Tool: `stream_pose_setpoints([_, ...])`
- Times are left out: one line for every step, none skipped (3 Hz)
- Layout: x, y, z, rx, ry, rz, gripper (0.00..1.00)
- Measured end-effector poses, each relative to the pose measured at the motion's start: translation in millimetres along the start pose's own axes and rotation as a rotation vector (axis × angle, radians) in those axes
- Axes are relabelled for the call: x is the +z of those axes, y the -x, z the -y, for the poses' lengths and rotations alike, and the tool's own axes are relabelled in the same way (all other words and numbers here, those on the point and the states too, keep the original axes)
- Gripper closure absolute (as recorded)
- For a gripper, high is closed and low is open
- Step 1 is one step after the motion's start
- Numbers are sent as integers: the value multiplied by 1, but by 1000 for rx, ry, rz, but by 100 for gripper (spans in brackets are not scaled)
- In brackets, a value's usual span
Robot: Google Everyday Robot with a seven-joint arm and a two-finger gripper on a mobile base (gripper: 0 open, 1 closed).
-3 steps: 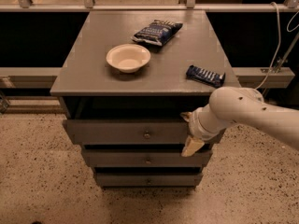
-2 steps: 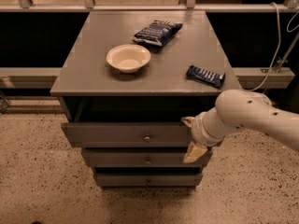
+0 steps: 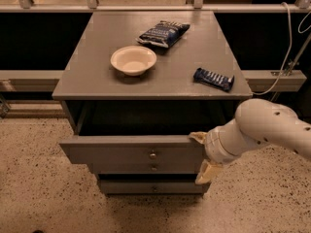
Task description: Open top drawer
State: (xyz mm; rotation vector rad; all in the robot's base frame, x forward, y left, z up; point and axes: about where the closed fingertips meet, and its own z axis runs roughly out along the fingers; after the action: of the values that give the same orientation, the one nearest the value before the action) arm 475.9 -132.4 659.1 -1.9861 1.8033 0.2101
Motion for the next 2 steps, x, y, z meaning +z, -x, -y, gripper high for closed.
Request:
stream_pose_setpoints([-15,6,-18,-12,8,11,18])
stream_pose_setpoints([-34,12,-27,-21,-3,14,19])
